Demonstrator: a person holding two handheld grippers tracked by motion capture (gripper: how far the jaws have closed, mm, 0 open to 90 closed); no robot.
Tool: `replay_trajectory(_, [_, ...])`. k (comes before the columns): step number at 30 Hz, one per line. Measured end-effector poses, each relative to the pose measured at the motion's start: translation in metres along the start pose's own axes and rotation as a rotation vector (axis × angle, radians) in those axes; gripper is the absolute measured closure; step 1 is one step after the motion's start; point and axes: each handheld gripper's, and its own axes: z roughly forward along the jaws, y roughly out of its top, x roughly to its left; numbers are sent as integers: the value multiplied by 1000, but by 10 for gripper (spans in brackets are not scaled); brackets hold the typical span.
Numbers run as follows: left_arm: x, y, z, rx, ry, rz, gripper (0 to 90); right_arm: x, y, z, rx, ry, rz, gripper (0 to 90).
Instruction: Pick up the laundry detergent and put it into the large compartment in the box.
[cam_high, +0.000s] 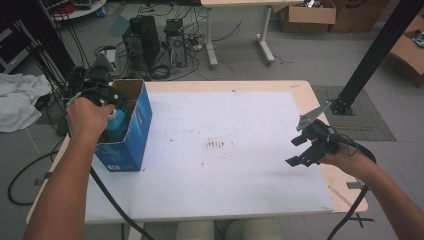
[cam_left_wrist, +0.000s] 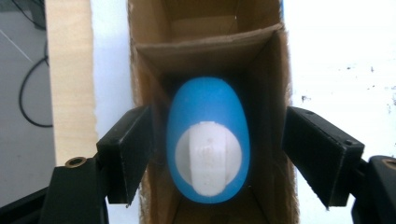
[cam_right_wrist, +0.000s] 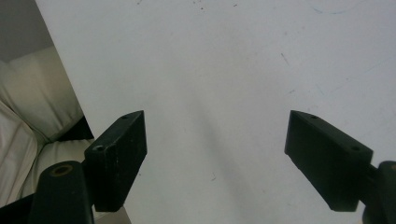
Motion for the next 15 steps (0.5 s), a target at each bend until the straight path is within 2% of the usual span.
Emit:
replay_trajectory(8, [-9, 4, -26, -47, -20, 40, 250, -1, -2, -3, -4, -6, 5, 208])
replay_trajectory(15, [-27, 4, -41, -73, -45, 109, 237, 2, -1, -7, -5, -11, 6, 208])
